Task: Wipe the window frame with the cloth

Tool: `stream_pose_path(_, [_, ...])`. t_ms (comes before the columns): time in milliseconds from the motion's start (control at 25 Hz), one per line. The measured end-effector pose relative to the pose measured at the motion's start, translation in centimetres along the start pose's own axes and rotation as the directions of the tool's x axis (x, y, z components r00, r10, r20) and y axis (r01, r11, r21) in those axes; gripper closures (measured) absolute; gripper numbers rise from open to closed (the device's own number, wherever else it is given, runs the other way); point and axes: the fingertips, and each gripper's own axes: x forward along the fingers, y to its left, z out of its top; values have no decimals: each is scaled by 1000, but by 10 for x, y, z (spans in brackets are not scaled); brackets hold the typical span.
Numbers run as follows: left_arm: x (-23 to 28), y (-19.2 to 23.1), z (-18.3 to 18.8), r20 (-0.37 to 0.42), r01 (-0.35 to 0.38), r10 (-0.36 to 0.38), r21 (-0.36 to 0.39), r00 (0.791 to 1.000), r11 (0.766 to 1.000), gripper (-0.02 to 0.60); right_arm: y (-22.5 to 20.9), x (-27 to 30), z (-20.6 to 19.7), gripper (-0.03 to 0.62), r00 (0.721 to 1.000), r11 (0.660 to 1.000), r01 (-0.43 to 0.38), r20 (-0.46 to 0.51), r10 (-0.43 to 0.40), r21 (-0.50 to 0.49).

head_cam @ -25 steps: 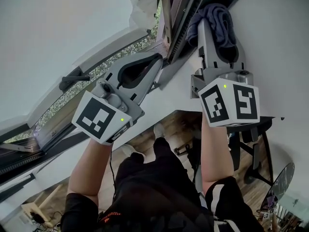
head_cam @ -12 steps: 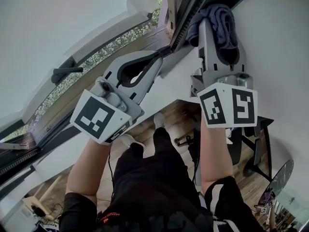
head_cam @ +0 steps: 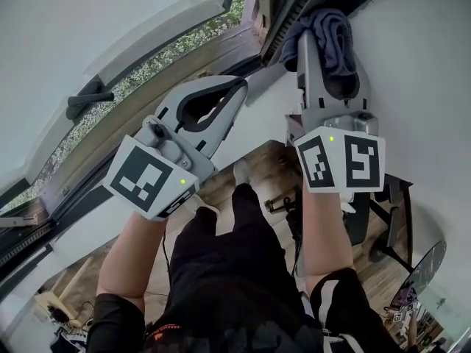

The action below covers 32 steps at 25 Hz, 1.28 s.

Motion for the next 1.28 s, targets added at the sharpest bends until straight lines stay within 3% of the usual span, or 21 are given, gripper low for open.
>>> stream_pose_path(1280, [9,10,-78,-66,-34,27,-110,997,993,561,-8,-1,-110,488,988,1000,2,-153,2,22])
